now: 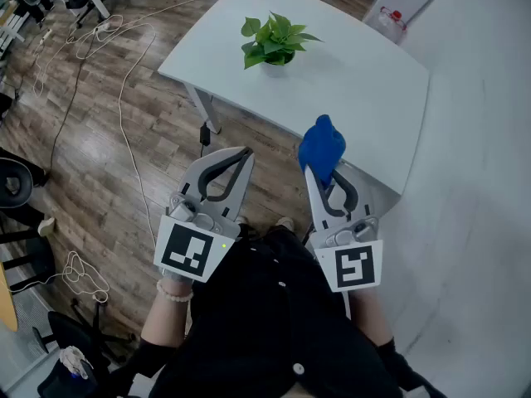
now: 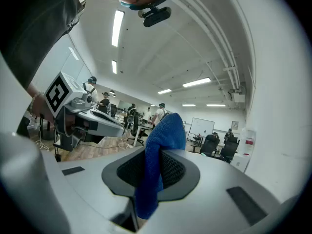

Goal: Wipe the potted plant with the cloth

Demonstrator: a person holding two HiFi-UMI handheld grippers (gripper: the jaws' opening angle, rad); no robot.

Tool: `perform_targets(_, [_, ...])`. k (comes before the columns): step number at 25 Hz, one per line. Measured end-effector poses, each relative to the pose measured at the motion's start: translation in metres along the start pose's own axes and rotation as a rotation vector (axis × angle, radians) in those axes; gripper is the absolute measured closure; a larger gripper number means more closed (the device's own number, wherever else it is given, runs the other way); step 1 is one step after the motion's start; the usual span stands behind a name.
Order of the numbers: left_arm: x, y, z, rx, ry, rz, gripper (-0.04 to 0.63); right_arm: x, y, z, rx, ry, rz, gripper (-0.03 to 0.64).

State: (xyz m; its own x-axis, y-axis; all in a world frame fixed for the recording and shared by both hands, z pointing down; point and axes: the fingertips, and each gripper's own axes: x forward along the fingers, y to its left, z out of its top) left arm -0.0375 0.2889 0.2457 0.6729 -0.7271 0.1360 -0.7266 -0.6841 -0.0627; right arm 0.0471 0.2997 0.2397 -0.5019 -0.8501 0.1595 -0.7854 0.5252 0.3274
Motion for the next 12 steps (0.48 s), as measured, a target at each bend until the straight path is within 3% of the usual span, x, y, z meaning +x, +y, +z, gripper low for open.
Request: perform_targets(12, [-0.0003, -0.0035, -0.0009, -0.002, -0.012, -0.031, 0.581, -0.0019, 0.0035, 0.0011, -0.002, 0.003, -0.018, 0.534])
